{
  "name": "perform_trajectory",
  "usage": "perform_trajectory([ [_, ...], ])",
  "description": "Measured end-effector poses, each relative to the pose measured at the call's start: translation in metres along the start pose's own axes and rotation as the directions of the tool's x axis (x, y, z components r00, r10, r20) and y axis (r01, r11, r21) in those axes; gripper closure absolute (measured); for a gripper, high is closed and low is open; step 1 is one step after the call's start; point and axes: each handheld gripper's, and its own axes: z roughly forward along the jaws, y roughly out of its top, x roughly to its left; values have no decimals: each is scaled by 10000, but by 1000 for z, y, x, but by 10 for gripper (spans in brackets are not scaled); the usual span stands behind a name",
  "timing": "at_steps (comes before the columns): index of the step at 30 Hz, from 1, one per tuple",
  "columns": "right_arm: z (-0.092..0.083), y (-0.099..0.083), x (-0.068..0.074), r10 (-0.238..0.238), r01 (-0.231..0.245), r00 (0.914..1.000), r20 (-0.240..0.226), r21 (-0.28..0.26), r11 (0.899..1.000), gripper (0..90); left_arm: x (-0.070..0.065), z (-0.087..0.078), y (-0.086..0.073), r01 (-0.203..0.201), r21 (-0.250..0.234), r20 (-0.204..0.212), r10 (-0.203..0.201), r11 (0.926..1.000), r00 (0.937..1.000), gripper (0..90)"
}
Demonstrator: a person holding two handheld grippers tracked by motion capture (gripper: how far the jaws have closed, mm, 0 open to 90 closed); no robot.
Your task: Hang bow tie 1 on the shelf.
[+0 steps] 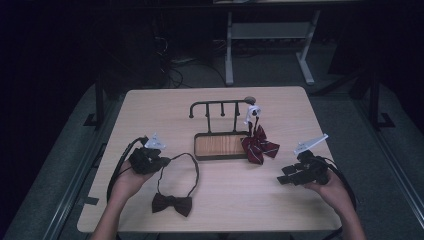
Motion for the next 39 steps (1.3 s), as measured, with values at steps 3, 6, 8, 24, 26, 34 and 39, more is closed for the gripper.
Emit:
perform_trajectory([
  [3, -1, 0, 0, -39, 39, 10000, 8, -28, 10000, 502, -2, 0, 4, -142, 110, 23, 141, 9998, 9999, 898],
  [6, -3, 0, 0, -78, 78, 10000, 58, -49, 10000, 505, -4, -3, 9, -263, 115, 19, 263, 9996, 9997, 897],
  [8, -4, 1, 0, -86, 86, 10000, 45, -66, 9999, 505, -4, -8, 13, -427, 95, 63, 426, 9990, 9991, 898],
  [24, -6, 0, -1, -103, 104, 9999, 41, -119, 9999, 513, -6, -32, 33, -858, -89, 34, 859, 9963, 9963, 897],
  [26, -6, 0, -1, -104, 105, 9999, 36, -121, 9999, 514, -7, -37, 35, -902, -112, 41, 902, 9959, 9959, 897],
  [34, -7, 0, 0, -57, 57, 10000, 1, -135, 9999, 518, -6, -50, 43, -1034, -311, 337, 1044, 9942, 9940, 898],
  [39, -6, 0, -1, -128, 128, 9999, 12, -127, 9998, 519, -6, -56, 47, -1159, -370, 435, 1175, 9926, 9921, 898],
])
